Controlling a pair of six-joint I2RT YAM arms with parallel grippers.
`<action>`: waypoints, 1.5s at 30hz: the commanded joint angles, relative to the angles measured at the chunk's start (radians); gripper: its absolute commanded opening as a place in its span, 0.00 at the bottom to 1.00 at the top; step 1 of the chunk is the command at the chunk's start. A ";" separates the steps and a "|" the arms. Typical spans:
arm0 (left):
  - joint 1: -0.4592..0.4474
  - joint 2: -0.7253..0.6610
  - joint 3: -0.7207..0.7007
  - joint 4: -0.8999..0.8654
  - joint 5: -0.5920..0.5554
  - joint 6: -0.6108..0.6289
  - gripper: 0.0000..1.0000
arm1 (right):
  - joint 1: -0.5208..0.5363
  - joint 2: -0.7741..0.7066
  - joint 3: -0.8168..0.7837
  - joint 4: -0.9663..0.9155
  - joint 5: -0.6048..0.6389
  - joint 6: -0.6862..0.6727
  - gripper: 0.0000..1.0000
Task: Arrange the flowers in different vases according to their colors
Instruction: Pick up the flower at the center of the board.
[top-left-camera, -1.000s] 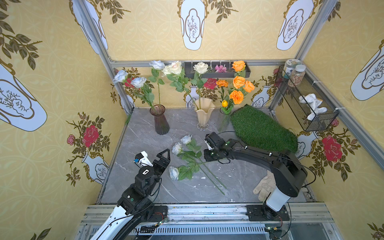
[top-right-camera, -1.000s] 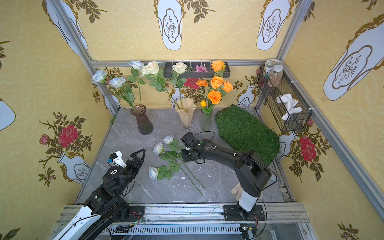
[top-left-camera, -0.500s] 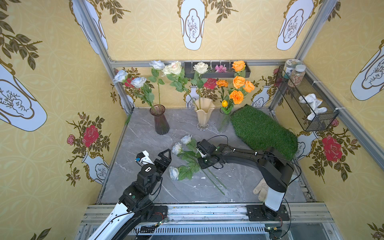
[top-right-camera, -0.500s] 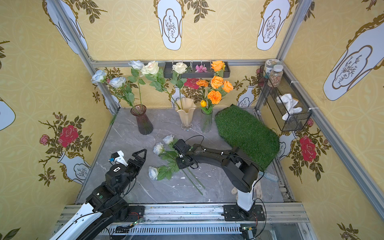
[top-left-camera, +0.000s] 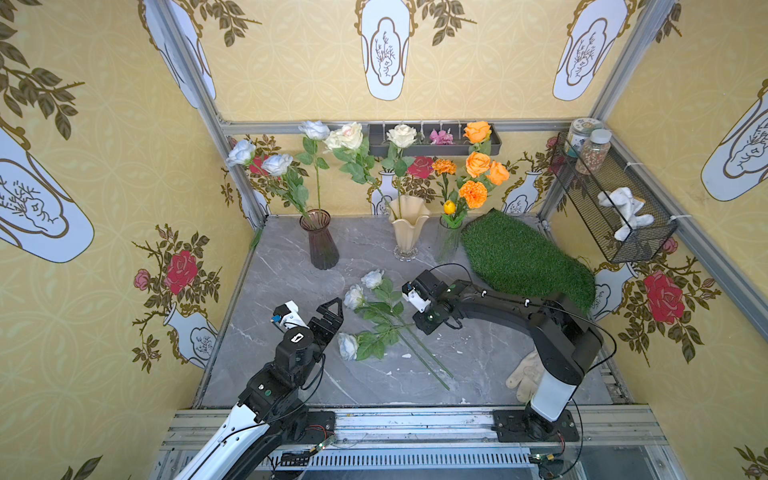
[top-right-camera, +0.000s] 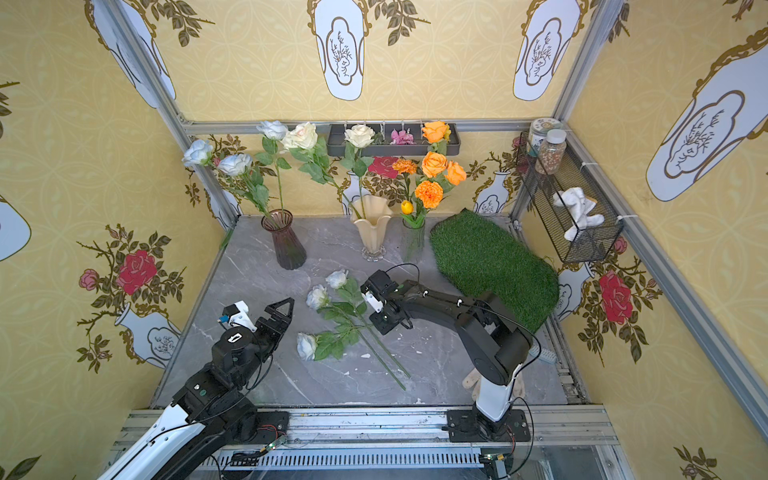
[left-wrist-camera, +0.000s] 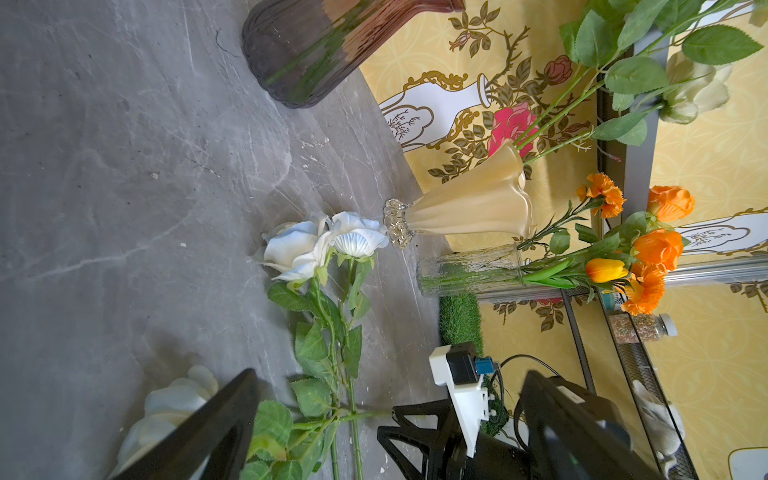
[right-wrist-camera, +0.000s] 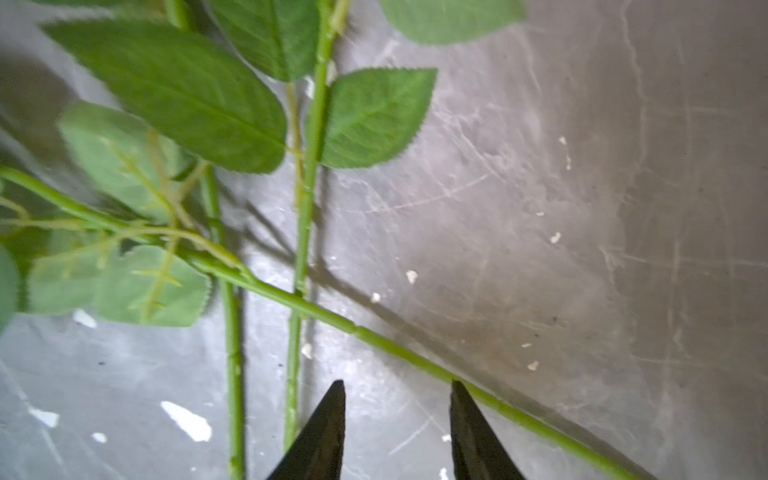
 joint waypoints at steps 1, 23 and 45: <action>0.000 -0.008 0.000 0.030 -0.003 0.004 1.00 | -0.013 0.002 0.014 -0.022 -0.006 -0.062 0.46; 0.000 -0.038 -0.015 0.030 -0.009 0.007 1.00 | 0.098 0.147 0.125 -0.047 0.083 -0.219 0.51; 0.000 -0.065 -0.022 0.020 -0.013 0.000 1.00 | 0.194 0.122 0.198 -0.112 0.152 -0.242 0.00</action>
